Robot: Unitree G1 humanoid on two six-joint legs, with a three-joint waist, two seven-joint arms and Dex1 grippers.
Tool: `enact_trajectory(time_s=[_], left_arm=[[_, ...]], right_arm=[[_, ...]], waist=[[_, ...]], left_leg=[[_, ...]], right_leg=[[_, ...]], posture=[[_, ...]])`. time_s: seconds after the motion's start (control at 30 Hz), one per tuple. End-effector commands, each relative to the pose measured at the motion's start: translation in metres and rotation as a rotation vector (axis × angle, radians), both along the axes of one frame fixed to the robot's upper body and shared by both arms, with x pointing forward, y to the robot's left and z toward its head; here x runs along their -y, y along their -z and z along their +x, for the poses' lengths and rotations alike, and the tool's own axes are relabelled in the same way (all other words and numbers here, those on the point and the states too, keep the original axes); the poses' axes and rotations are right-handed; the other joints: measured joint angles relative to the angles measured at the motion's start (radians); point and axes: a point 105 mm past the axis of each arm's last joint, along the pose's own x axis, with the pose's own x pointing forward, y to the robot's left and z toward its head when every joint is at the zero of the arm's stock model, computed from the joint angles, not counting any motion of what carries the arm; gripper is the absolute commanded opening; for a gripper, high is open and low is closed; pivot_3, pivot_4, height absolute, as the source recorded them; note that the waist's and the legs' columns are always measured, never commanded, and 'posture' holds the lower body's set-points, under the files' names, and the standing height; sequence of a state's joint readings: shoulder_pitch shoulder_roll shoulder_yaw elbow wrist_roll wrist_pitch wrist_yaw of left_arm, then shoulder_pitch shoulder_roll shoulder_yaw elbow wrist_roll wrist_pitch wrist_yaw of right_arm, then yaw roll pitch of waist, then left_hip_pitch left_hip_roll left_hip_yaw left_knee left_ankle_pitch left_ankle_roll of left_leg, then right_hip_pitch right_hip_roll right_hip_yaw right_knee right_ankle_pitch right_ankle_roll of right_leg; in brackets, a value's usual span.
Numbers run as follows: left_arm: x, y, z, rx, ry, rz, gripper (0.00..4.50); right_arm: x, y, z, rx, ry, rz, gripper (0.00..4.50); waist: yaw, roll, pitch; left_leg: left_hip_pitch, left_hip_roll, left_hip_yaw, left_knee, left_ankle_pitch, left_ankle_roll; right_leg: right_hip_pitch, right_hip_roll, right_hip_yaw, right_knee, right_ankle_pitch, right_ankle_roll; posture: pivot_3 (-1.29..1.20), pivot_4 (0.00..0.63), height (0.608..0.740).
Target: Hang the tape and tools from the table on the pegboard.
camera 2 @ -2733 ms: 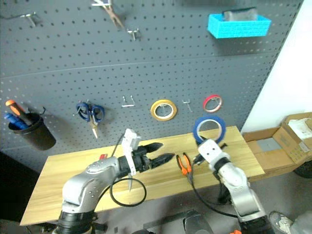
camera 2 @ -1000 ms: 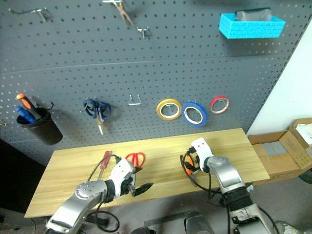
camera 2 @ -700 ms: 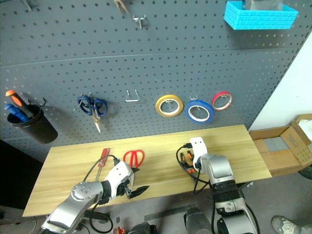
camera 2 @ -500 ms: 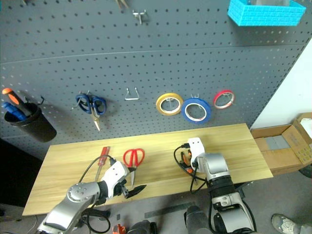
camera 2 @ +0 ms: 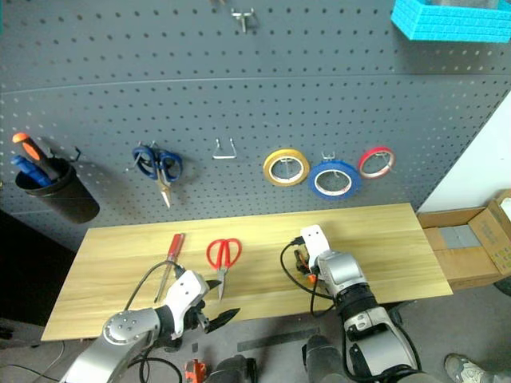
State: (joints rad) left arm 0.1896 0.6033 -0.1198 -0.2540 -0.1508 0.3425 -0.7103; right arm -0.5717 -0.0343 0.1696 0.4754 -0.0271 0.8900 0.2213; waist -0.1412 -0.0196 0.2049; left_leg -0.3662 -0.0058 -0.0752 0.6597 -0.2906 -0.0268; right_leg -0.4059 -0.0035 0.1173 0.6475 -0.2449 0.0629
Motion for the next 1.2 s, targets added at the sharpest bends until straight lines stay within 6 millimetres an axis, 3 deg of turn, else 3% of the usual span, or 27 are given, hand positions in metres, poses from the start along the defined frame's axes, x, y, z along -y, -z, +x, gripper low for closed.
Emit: enact_trajectory(time_s=[0.03, 0.17, 0.23, 0.37, 0.47, 0.6, 0.7, 0.87, 1.0, 1.1, 1.2], left_arm=[[0.007, -0.012, 0.003, 0.039, 0.023, -0.022, 4.5], [0.007, -0.014, 0.006, 0.039, 0.025, -0.028, 4.5], [0.009, -0.017, 0.007, 0.031, 0.017, -0.054, 4.5], [0.024, -0.034, 0.002, -0.006, -0.036, -0.233, 4.5], [0.034, -0.044, -0.006, -0.044, -0.069, -0.344, 4.5], [0.037, -0.055, -0.01, -0.075, -0.118, -0.435, 4.5], [0.021, -0.085, 0.016, 0.055, -0.257, -0.518, 4.5], [0.013, -0.114, 0.042, 0.179, -0.358, -0.587, 4.5], [0.006, -0.125, 0.055, 0.234, -0.386, -0.582, 4.5], [-0.007, -0.147, 0.068, 0.322, -0.404, -0.58, 4.5], [-0.016, -0.159, 0.077, 0.366, -0.424, -0.578, 4.5]], right_arm=[[-0.005, 0.003, 0.0, 0.001, -0.046, -0.008, 2.73], [-0.008, -0.004, 0.004, 0.037, -0.089, -0.016, 2.73], [-0.016, -0.02, 0.008, 0.092, -0.153, 0.003, 2.73], [-0.04, -0.072, 0.007, 0.273, -0.349, 0.128, 2.73], [-0.053, -0.112, 0.003, 0.382, -0.405, 0.258, 2.73], [-0.061, -0.155, 0.003, 0.498, -0.399, 0.377, 2.73], [-0.075, -0.215, 0.009, 0.664, -0.359, 0.552, 2.73], [-0.093, -0.278, 0.021, 0.837, -0.32, 0.726, 2.73], [-0.101, -0.304, 0.028, 0.944, -0.316, 0.79, 2.73], [-0.111, -0.339, 0.029, 1.052, -0.333, 0.871, 2.73], [-0.119, -0.353, 0.032, 1.098, -0.331, 0.912, 2.73]], waist=[[0.0, 0.0, 0.001], [0.0, 0.0, 0.001], [0.001, 0.0, 0.001], [0.001, 0.001, 0.002], [0.002, 0.001, 0.001], [0.004, 0.001, 0.001], [0.006, 0.0, 0.001], [0.021, -0.001, -0.001], [0.036, -0.002, -0.003], [0.052, -0.002, -0.003], [0.057, -0.002, -0.003]], left_leg=[[0.0, 0.0, 0.0, 0.0, 0.0, 0.0], [0.0, 0.0, 0.0, 0.0, 0.0, 0.0], [0.0, 0.0, 0.0, 0.0, 0.0, 0.0], [-0.004, 0.0, 0.0, 0.0, 0.0, 0.0], [-0.017, 0.0, -0.001, 0.002, 0.0, -0.001], [-0.019, 0.001, -0.004, 0.001, -0.001, -0.002], [-0.019, -0.001, -0.004, 0.002, -0.001, -0.002], [-0.019, -0.002, -0.005, 0.003, 0.0, -0.003], [-0.019, -0.002, -0.005, 0.002, 0.0, -0.003], [-0.021, -0.002, -0.004, 0.002, 0.001, -0.004], [-0.025, -0.002, -0.004, 0.003, 0.003, -0.008]], right_leg=[[0.0, 0.0, 0.0, 0.0, 0.0, 0.0], [0.0, 0.0, 0.0, 0.0, 0.0, 0.0], [0.0, 0.0, 0.0, 0.0, 0.0, 0.0], [-0.004, 0.0, 0.0, 0.0, 0.0, 0.0], [-0.016, -0.003, -0.002, 0.002, 0.0, 0.0], [-0.018, -0.008, -0.008, 0.002, 0.0, -0.001], [-0.018, -0.015, -0.019, 0.002, 0.001, -0.002], [-0.018, -0.015, -0.021, 0.002, 0.002, -0.003], [-0.018, -0.016, -0.025, 0.002, 0.002, -0.003], [-0.02, -0.016, -0.025, 0.001, 0.002, -0.003], [-0.024, -0.016, -0.027, 0.003, 0.003, -0.004]], posture=[[-0.02, 0.228, 0.74], [-0.03, 0.215, 0.74], [-0.03, 0.204, 0.74], [-0.05, 0.181, 0.74], [-0.06, 0.164, 0.74], [-0.06, 0.151, 0.74], [-0.05, 0.143, 0.74], [-0.02, 0.143, 0.74], [0.0, 0.145, 0.74], [0.02, 0.148, 0.74], [0.04, 0.151, 0.74]])
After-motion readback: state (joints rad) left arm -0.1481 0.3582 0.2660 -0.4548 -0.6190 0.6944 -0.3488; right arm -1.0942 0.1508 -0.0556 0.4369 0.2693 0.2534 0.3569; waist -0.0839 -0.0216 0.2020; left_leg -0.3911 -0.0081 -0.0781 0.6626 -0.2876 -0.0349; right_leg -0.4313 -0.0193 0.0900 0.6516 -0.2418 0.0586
